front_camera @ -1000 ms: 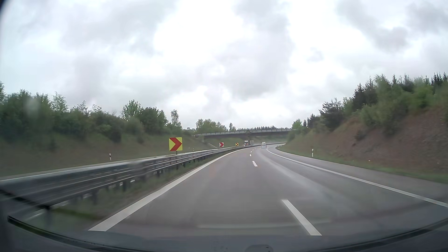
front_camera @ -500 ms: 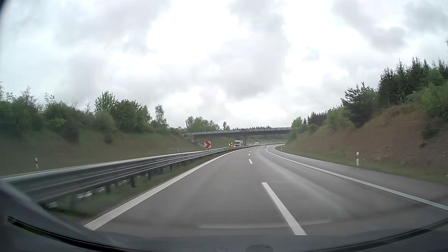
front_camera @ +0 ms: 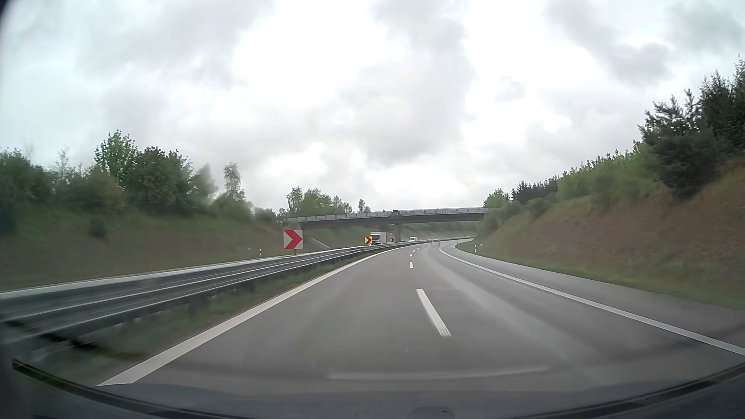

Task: Follow the waypoints while adhering to traffic rules and regulations

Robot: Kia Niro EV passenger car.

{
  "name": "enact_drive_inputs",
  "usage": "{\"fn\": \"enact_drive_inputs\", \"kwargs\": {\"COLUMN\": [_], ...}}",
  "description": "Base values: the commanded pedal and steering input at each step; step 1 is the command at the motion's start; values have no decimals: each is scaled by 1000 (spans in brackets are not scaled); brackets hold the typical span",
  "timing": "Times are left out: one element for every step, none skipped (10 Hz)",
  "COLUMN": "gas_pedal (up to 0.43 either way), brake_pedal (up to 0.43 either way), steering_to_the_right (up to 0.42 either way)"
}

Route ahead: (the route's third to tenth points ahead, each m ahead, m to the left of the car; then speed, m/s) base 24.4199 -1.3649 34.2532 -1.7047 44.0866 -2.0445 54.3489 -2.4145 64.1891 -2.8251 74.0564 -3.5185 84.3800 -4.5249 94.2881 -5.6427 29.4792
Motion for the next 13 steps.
{"fn": "enact_drive_inputs", "kwargs": {"gas_pedal": [268,268,268,268,268,268,268,268,268,268,268,268,268], "brake_pedal": [0,0,0,0,0,0,0,0,0,0,0,0,0], "steering_to_the_right": [12,12,12,12,12,12,12,12,11,11,10,10,9]}}
